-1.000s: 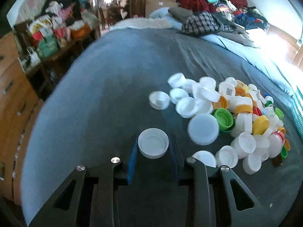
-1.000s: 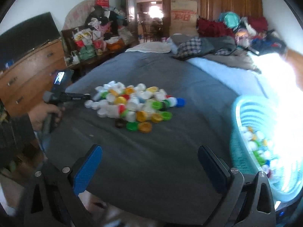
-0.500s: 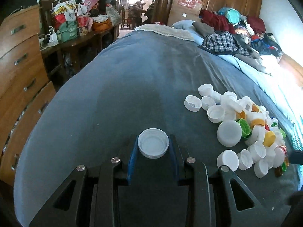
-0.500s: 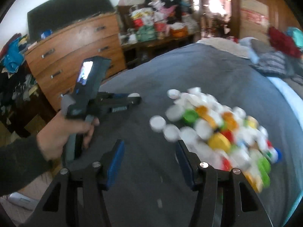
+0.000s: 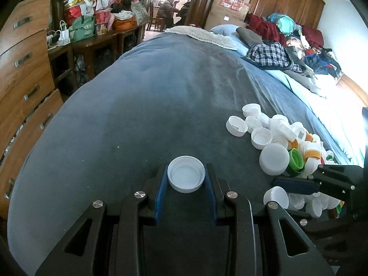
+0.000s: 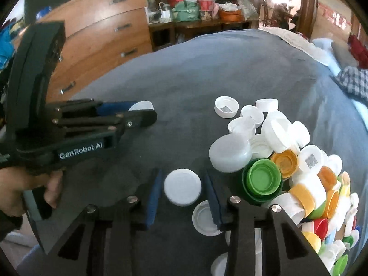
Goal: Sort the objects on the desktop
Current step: 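Grasp a white cap from the pile with the right tool while the left tool holds its cap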
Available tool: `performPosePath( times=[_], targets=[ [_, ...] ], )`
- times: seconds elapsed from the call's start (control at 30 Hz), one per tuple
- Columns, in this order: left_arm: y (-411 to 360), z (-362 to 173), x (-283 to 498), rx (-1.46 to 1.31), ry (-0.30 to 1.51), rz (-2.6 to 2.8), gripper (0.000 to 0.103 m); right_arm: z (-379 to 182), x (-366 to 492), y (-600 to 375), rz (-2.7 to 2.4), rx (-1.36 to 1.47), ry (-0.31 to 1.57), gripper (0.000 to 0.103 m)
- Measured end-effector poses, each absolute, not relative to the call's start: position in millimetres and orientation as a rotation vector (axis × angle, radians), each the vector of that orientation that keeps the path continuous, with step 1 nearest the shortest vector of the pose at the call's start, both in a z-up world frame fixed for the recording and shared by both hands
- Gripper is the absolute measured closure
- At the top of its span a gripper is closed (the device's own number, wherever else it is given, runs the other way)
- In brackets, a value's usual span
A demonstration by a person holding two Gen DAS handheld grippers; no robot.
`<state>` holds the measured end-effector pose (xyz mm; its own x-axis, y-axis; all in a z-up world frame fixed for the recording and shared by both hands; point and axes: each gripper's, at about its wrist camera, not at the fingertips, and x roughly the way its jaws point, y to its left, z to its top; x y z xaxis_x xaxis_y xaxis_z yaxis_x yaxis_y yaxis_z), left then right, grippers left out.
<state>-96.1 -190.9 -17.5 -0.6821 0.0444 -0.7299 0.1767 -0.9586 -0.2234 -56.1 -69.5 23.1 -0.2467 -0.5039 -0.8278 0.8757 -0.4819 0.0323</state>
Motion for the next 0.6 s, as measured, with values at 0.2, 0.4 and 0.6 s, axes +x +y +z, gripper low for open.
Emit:
performPosePath(
  times=[0.2,0.4,0.6],
  targets=[
    [-191.9,-17.6,-95.3,1.219,0.434,-2.785,0.076,40.0,-41.5,-66.9,-1.88,0.945,0.57,0.069],
    [-192.6,-17.8,-95.5,1.22,0.437,-2.785,0.076,82.7,-17.3,-52.3,-1.913,0.862,0.491,0.069],
    [-192.0,-17.4,-96.7,1.224,0.414,-2.78,0.076,106.5,-9.1,-21.4,-1.986,0.888,0.41,0.069]
  ],
)
